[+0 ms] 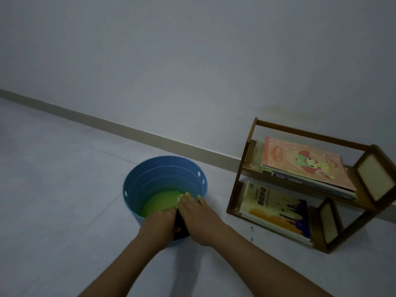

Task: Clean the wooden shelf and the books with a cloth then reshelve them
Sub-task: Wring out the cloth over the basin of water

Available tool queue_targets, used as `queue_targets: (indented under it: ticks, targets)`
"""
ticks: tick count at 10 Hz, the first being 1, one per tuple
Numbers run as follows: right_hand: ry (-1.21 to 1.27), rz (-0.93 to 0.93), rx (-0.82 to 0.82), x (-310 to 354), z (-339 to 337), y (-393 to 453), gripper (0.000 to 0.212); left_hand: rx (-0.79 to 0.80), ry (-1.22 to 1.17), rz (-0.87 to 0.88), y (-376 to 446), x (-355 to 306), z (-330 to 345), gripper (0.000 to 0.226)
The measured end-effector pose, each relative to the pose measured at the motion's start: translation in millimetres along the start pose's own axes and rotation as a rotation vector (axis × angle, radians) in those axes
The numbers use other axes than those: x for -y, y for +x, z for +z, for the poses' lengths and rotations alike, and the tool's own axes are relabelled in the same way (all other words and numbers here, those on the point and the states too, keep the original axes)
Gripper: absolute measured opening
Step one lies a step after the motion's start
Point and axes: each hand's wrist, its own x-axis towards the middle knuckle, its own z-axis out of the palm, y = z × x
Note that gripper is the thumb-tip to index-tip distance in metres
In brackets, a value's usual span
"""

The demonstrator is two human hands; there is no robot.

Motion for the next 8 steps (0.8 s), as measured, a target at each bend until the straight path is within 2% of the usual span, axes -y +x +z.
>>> queue_targets:
  ticks: [1, 2, 4, 5, 6, 7, 8]
  targets:
    - [0.002, 0.011, -0.029, 7, 5, 7, 0.056, -0.022, 0.06, -0.023, 2, 0, 4, 0.025]
    - [0.007, 0.024, 0.0, 13, 9, 7, 0.033, 0.022, 0.108, -0.042, -1, 2, 13, 0.025]
    - [-0.019, 0.044, -0.025, 14, 7, 6, 0.024, -0.037, 0.056, -0.056, -3, -3, 18, 0.031]
    - [-0.022, 0.031, -0.033, 15, 9, 4, 0.019, 0.006, 0.084, -0.078, -4, -5, 21, 0.031]
    - [0.004, 0.049, 0.0, 14, 9, 4, 0.02, 0.1, 0.134, -0.085, 1, -6, 15, 0.031]
    - [-0.004, 0.056, 0.162, 11, 0, 5, 0.04, 0.301, 0.128, 0.004, 7, -11, -4, 0.035]
    - [0.161, 0.09, 0.186, 11, -30, 9, 0.07, 0.303, 0.056, 0.001, 23, -5, -32, 0.054]
